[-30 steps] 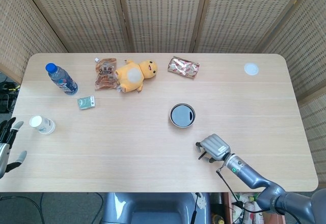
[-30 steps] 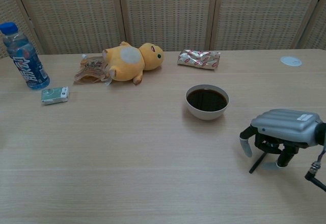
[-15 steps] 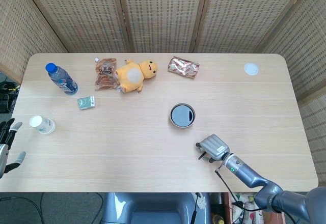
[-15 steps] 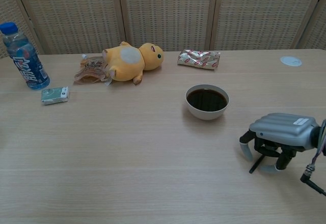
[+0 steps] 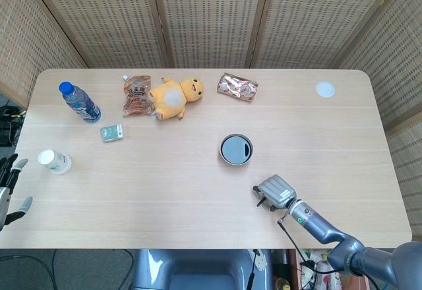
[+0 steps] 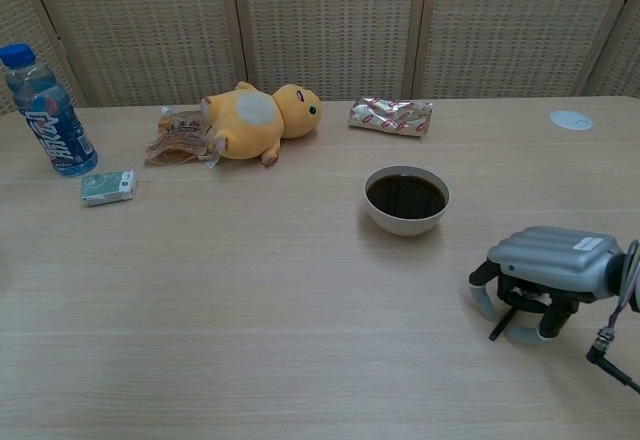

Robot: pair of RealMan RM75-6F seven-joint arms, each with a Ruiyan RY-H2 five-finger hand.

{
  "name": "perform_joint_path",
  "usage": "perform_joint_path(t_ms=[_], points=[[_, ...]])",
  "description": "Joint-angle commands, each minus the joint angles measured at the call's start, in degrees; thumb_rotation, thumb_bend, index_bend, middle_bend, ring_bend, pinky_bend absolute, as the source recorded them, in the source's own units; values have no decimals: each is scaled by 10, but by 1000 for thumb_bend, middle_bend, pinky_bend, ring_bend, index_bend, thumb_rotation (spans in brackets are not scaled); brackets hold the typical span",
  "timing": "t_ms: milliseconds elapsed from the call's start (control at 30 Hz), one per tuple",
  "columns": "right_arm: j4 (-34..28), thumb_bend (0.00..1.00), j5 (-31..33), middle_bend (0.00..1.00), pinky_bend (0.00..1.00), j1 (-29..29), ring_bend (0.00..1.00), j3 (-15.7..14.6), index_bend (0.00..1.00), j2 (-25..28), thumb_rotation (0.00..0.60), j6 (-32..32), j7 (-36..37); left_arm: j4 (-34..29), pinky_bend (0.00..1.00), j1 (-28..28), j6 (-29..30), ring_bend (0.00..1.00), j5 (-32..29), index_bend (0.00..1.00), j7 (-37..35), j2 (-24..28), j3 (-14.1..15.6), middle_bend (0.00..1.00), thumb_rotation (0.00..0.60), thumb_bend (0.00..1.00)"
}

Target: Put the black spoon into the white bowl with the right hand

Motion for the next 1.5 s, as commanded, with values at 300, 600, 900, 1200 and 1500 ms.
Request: perform_joint_path(t_ms=[300, 600, 900, 1200, 1500], points=[[4, 475, 1, 931, 1000, 0, 963, -4, 542, -7, 600, 4, 1, 4, 0, 1, -1, 18, 0, 80, -2, -1, 1, 38, 600, 342], [-2, 480, -1, 931, 1000, -2, 964, -8, 543, -10, 600, 12, -4, 6, 0, 0, -2, 18, -1, 81, -4, -3, 0, 38, 600, 342], [6, 504, 0, 931, 1000, 0, 964, -9, 545, -20, 600, 10, -9, 10, 0, 3, 1, 18, -1, 81, -8, -3, 1, 38, 600, 342], [16, 561, 0, 933, 1000, -1, 968, -9, 582, -27, 600, 16, -8, 13, 0, 2, 1, 18, 1, 81, -11, -4, 1, 38, 600, 343], [25, 668, -3, 940, 1000, -6, 974, -8, 631, -30, 600, 32, 3, 13, 0, 2, 3, 18, 2, 80, -11, -4, 1, 38, 600, 342]])
